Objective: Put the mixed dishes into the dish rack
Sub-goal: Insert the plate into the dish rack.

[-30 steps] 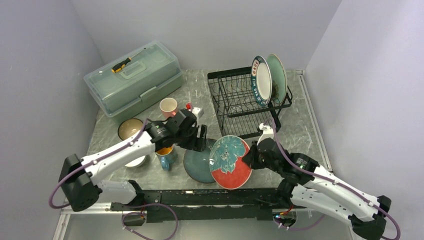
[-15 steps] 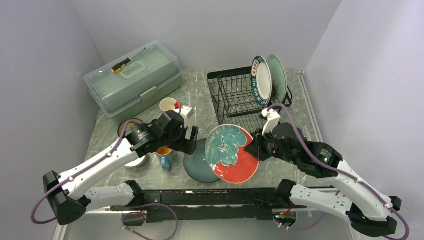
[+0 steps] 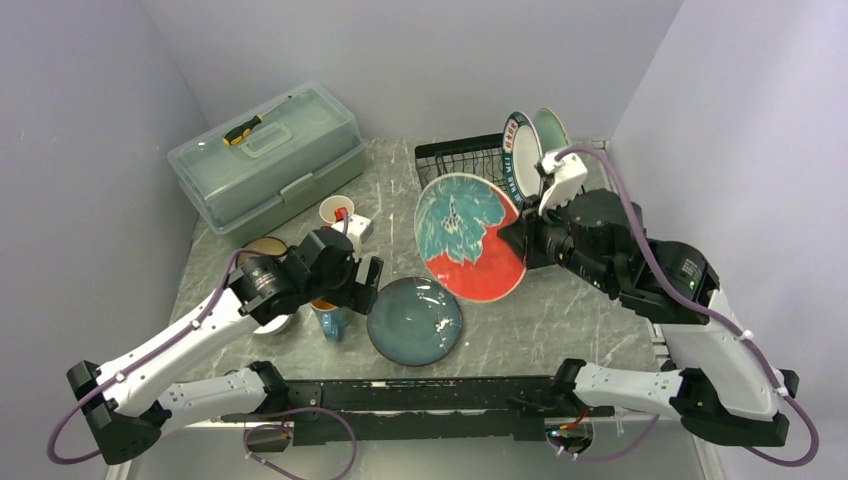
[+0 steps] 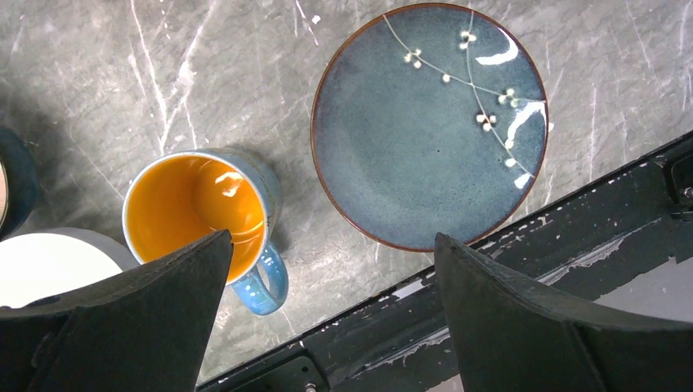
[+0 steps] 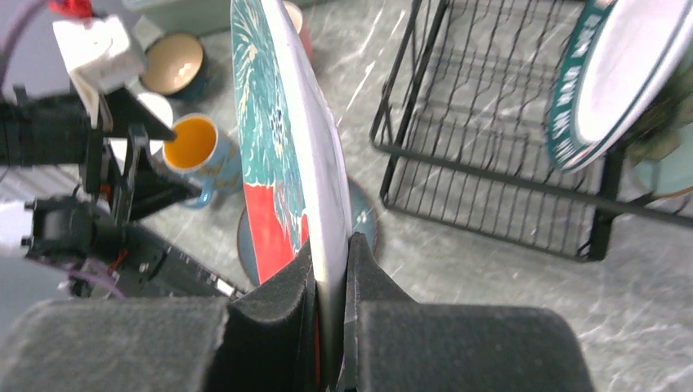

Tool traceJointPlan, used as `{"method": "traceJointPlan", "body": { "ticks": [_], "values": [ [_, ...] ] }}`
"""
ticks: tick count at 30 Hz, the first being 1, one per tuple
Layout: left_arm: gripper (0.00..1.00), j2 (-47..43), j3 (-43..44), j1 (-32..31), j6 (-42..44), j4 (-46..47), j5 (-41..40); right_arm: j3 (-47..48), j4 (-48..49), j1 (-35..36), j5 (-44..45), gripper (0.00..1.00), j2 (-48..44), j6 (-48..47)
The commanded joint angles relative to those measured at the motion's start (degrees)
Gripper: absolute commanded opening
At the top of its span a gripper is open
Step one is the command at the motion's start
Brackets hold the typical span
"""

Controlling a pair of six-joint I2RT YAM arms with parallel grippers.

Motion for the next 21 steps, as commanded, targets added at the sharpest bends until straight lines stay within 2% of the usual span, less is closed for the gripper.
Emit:
{"method": "traceJointPlan", "body": {
  "ticks": [1, 13, 21],
  "values": [
    [1.0, -2.14, -1.6, -0.12, 1.12, 0.71, -3.07, 12.07, 9.85, 0.15, 9.62, 0.0, 2.13, -4.27],
    [0.99, -4.8, -3.93, -0.12, 0.5, 0.8, -6.17, 17.13, 21.81, 0.15, 20.87, 0.0, 8.62, -14.36],
    [0.99, -4.94, -4.25, -0.18, 0.24, 0.75, -6.06, 11.76, 33.9, 0.15, 31.56, 0.0, 11.23, -26.55]
  ]
}}
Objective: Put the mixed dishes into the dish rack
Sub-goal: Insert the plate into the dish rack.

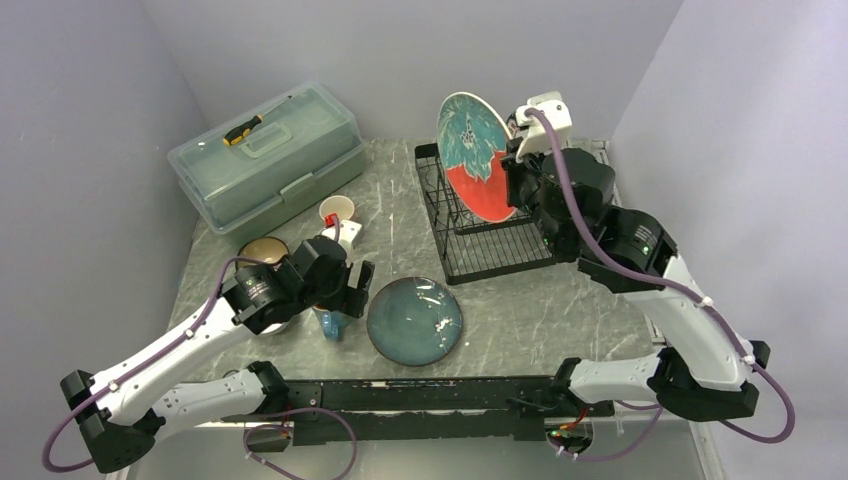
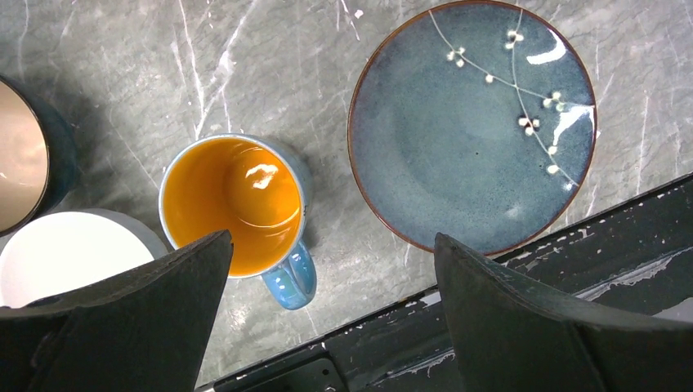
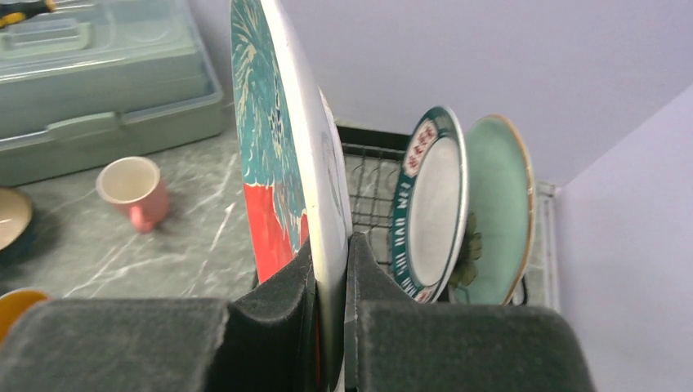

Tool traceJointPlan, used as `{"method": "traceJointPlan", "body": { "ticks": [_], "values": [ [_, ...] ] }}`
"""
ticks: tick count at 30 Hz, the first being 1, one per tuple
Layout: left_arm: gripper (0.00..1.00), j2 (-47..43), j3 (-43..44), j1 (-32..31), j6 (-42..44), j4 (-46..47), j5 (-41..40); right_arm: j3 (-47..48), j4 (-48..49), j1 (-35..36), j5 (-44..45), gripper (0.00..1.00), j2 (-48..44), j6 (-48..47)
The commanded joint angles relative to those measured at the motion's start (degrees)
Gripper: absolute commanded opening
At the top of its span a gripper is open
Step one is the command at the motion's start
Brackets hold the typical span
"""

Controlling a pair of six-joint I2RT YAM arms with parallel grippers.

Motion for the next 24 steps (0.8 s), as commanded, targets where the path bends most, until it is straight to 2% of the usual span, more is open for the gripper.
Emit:
{"method": "traceJointPlan", "body": {
  "ticks": [1, 5, 14, 19, 24],
  "values": [
    [0.99, -0.75, -0.3, -0.18, 0.05, 0.64, -1.42, -1.15, 21.65, 0.1, 10.5, 0.0, -1.05, -9.09],
    [0.99, -0.54, -0.31, -0.18, -0.23, 0.27, -1.7, -4.58, 28.65, 0.1, 12.45, 0.0, -0.39, -14.46],
    [0.99, -0.69, -0.73, -0.16, -0.57, 0.1, -2.45, -9.61, 37.41, 0.02, 16.65, 0.0, 1.67, -22.47],
    [0.99, -0.15, -0.31, -0.17, -0.84, -0.6, -2.54, -12.05, 39.11, -1.53, 16.09, 0.0, 2.08, -22.07],
    [0.99, -0.5, -0.51, -0.17, -0.84, -0.44, -2.63, -12.13, 33.61, -6.25, 10.27, 0.0, 2.13, -15.46]
  ]
}}
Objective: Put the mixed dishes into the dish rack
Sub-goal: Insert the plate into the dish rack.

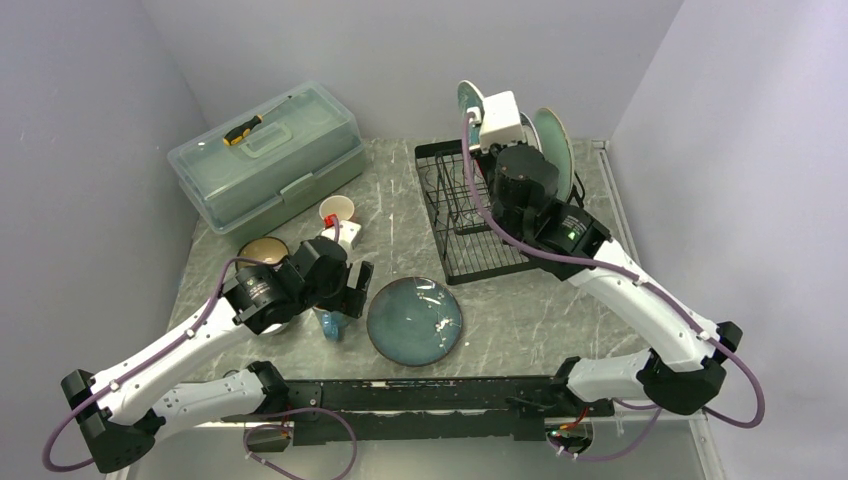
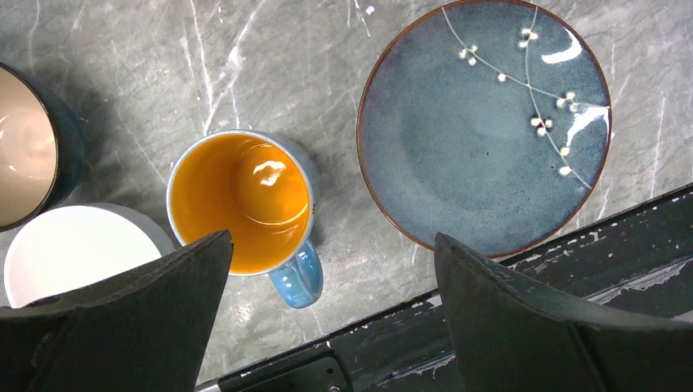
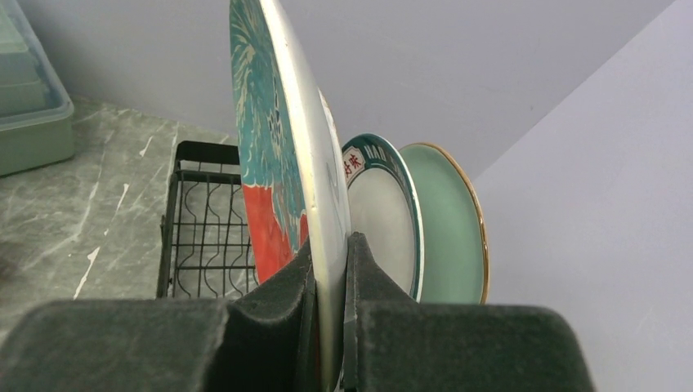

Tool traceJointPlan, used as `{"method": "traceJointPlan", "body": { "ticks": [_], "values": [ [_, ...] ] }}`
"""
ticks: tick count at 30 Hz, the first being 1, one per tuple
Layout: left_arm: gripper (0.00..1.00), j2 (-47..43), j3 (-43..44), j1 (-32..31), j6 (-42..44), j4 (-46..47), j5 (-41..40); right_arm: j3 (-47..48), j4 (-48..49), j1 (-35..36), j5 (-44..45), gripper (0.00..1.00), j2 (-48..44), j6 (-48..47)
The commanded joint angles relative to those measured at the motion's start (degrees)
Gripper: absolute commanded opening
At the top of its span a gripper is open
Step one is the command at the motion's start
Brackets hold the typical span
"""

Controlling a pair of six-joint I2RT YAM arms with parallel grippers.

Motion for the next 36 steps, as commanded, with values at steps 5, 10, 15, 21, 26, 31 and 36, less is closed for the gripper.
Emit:
{"method": "traceJointPlan", "body": {
  "ticks": [5, 10, 15, 21, 26, 31, 36],
  "values": [
    [0.99, -0.28, -0.04, -0.16, -0.52, -0.11, -1.59, -0.14, 5.18, -8.63, -7.78, 0.0, -3.12, 9.45],
    [0.99, 0.22, 0.13, -0.18, -0.43, -0.2, -1.59, -1.48, 4.56, -10.87, -10.28, 0.0, -2.91, 11.21],
    [0.99, 0.19, 0.05, -0.12, -0.43, -0.19, -1.7, -2.48, 4.96, -11.9, -11.45, 0.0, -2.63, 11.68],
    [0.99, 0.52, 0.09, -0.16, -0.41, -0.15, -1.63, -2.79, 5.22, -12.27, -11.7, 0.0, -2.1, 11.56],
    [0.99, 0.8, 0.13, -0.18, -0.34, -0.2, -1.58, -3.38, 5.57, -12.43, -11.79, 0.0, -1.95, 11.58],
    [1.0, 0.74, 0.11, -0.18, -0.26, -0.11, -1.53, -3.61, 5.85, -12.54, -11.47, 0.0, -1.4, 11.03],
    [0.99, 1.01, 0.13, -0.18, -0.16, -0.04, -1.42, -2.94, 5.42, -12.61, -11.46, 0.0, -0.91, 11.35]
  ]
}}
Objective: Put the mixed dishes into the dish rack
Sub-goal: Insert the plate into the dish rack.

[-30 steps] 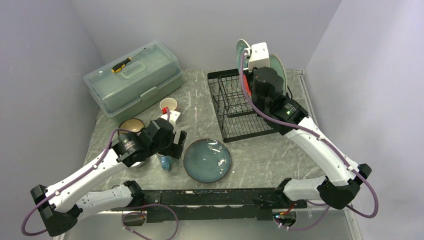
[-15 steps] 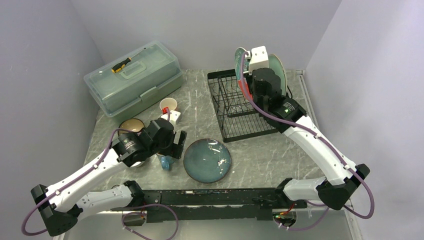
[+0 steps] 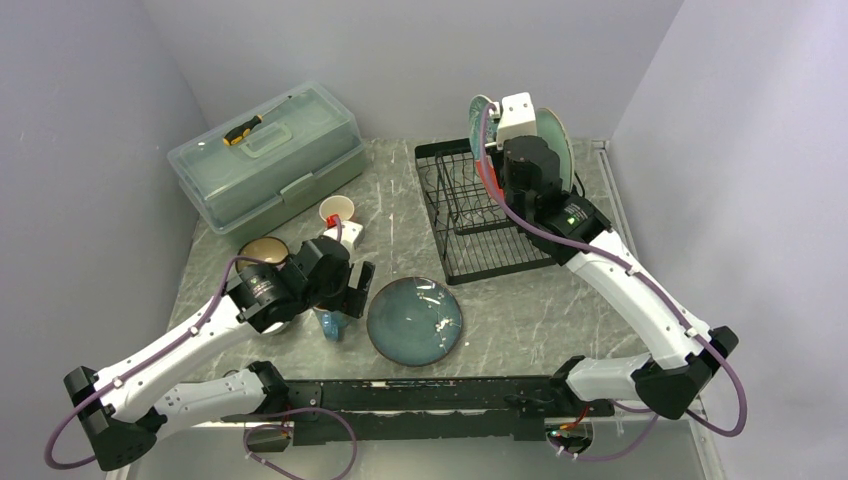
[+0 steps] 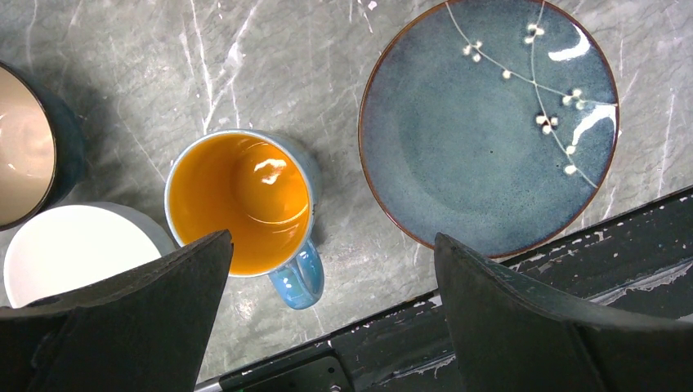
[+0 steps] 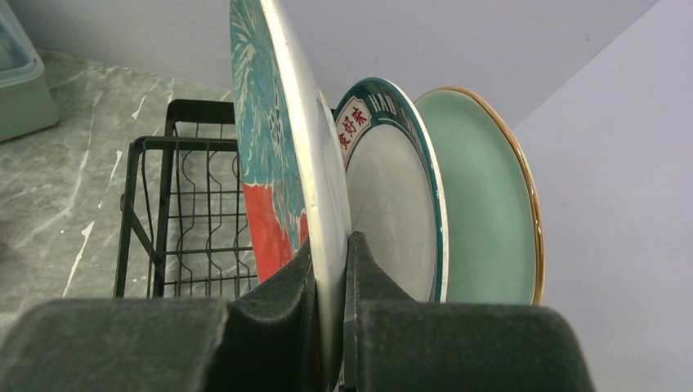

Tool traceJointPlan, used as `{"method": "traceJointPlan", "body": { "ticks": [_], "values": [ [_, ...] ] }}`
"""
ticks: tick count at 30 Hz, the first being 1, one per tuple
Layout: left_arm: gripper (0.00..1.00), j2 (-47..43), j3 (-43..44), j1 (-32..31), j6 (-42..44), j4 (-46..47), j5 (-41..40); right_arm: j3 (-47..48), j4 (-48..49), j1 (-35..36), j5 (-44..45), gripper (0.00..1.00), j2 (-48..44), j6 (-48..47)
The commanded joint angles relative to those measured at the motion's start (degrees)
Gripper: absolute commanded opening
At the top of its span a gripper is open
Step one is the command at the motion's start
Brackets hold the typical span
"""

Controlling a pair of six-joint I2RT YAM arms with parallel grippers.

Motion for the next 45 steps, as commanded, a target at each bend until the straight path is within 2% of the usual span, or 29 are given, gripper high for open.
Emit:
{"method": "traceJointPlan", "body": {
  "ticks": [1, 11, 30, 45],
  "values": [
    [0.99, 0.14, 0.16, -0.18, -0.19, -0.05, -1.45, 2.57, 8.92, -0.24, 0.77, 0.0, -0.99, 1.26],
    [0.99, 0.32, 0.12, -0.19, -0.12, -0.02, -1.26, 5.5, 7.6, -0.2, 0.87, 0.0, 0.38, 0.58],
    [0.99, 0.14, 0.05, -0.17, -0.28, -0.16, -1.38, 3.17, 7.9, -0.24, 0.51, 0.0, 0.04, 2.12],
    [0.99, 0.41, 0.11, -0.16, -0.36, -0.24, -1.24, 13.31, 4.89, -0.15, 1.23, 0.0, 4.2, -0.58]
  ]
}}
